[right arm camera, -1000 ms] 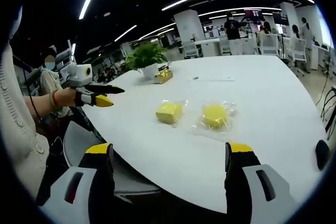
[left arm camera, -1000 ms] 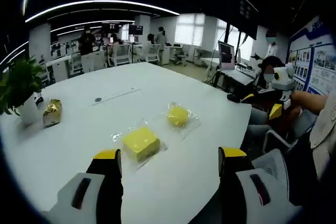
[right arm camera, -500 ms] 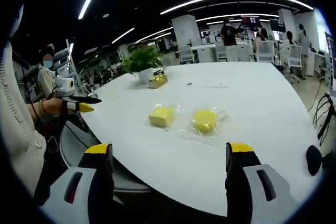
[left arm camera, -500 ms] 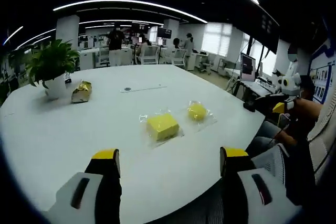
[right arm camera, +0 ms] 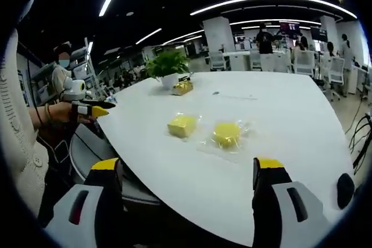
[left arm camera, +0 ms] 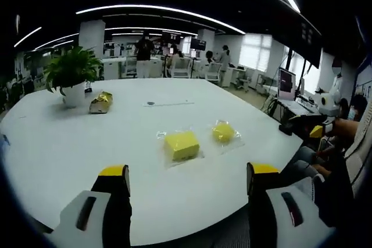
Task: Compare the silicone blocks by pressing each to a similar depth, holding the contact briefly, and releasing to observe deformation and rebound differences across the visible hardness samples.
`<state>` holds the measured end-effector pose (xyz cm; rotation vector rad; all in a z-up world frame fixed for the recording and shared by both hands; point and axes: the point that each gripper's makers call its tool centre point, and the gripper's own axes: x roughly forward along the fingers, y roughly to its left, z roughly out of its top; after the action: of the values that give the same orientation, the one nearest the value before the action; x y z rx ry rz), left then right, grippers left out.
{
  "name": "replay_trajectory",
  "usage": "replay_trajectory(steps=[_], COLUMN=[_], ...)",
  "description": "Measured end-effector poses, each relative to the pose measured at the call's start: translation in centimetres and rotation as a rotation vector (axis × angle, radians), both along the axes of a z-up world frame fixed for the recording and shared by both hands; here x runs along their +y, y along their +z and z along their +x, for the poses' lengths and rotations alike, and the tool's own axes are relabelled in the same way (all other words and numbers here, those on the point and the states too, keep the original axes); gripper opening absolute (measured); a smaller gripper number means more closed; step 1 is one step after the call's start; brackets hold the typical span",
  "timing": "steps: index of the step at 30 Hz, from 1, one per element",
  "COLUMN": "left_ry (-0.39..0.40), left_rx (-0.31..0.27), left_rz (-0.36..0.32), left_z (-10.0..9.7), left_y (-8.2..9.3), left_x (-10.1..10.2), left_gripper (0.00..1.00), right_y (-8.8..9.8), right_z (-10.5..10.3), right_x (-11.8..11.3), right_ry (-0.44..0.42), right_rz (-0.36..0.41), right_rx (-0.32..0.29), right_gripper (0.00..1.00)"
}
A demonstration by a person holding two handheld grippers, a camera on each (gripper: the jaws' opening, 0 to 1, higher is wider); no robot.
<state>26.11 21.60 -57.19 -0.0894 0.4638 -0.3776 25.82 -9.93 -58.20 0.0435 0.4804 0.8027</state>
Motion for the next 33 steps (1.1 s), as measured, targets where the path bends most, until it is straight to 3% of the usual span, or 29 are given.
replay_trajectory(steps=[4,12,33], left_ry=[-0.032,-0.057,-0.109], left_rx=[0.017,0.03,0.065], left_rz=[0.007,0.004,-0.003], left_z=[-0.2,0.0,0.0], left_y=[-0.5,-0.5,-1.2], left_x=[-0.6,0.3,1.5], left_gripper=[0.83,0.84,0.84], right_y=[-0.1,-0.2,-0.8], right_z=[-0.1,-0.2,0.1], right_x=[-0.3,-0.3,2.5], right_ry=[-0.025,-0.092,-0.11], right_rz=[0.004,0.017,0.01], right_rx=[0.014,0.023,0.051], right_gripper=[0.87,0.87,0.85])
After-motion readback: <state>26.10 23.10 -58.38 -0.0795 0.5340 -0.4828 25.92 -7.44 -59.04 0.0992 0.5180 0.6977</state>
